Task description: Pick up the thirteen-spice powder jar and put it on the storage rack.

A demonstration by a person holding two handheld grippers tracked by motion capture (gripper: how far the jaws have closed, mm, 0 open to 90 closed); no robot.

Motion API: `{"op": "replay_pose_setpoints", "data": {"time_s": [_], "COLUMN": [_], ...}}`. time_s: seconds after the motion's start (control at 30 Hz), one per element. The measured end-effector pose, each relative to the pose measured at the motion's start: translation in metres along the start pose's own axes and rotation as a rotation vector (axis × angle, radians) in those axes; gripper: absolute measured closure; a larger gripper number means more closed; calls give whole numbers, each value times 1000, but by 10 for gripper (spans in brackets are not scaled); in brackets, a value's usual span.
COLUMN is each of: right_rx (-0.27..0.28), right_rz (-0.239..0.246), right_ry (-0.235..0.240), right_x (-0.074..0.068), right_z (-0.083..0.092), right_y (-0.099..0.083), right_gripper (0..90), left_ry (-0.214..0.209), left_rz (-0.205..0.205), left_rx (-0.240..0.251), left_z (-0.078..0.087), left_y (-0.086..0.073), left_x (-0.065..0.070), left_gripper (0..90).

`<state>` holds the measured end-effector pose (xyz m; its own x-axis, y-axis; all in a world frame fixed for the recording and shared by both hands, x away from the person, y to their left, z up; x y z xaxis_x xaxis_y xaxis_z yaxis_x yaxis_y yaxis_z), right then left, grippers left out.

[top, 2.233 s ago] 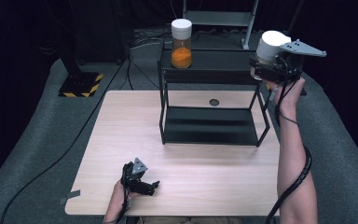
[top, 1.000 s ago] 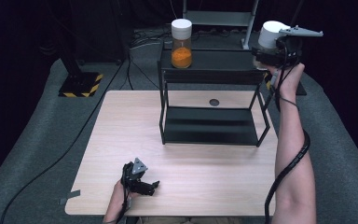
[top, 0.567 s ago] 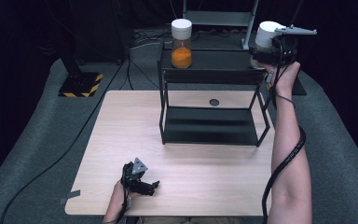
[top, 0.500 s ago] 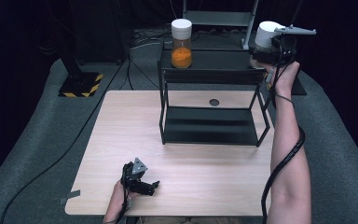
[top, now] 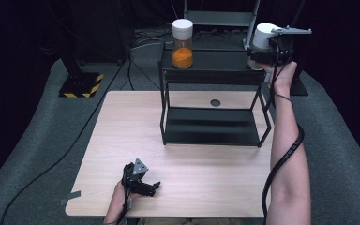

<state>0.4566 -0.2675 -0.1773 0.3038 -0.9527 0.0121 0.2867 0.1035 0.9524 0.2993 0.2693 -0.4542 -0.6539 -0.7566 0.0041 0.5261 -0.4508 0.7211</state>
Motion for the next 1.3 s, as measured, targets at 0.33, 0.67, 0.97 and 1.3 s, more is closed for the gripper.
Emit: {"op": "replay_pose_setpoints", "data": {"time_s": [0.33, 0.67, 0.97, 1.3], "right_rx": [-4, -20, -30, -50], "right_rz": [0, 2, 6, 11], "right_ry": [5, 6, 11, 10], "right_x": [1, 1, 2, 2], "right_z": [0, 0, 0, 0], "right_y": [0, 4, 6, 11], "right_gripper": [303, 303, 301, 299], "left_ry": [0, -1, -1, -1], "left_rz": [0, 0, 0, -1], "left_rx": [-1, -2, -2, -2], "left_z": [0, 0, 0, 0], "left_y": [0, 0, 0, 0], "left_x": [0, 0, 0, 0], "left_gripper": [0, 0, 0, 0]}}
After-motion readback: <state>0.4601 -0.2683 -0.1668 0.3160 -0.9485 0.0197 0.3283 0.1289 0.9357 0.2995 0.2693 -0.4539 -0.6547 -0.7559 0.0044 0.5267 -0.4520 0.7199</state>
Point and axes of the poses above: each handheld gripper's, and its own axes: z roughly backward along the jaws, y roughly out of its top, x roughly to its right, the point moved 2 cm from there along -z, roughly forward along the jaws
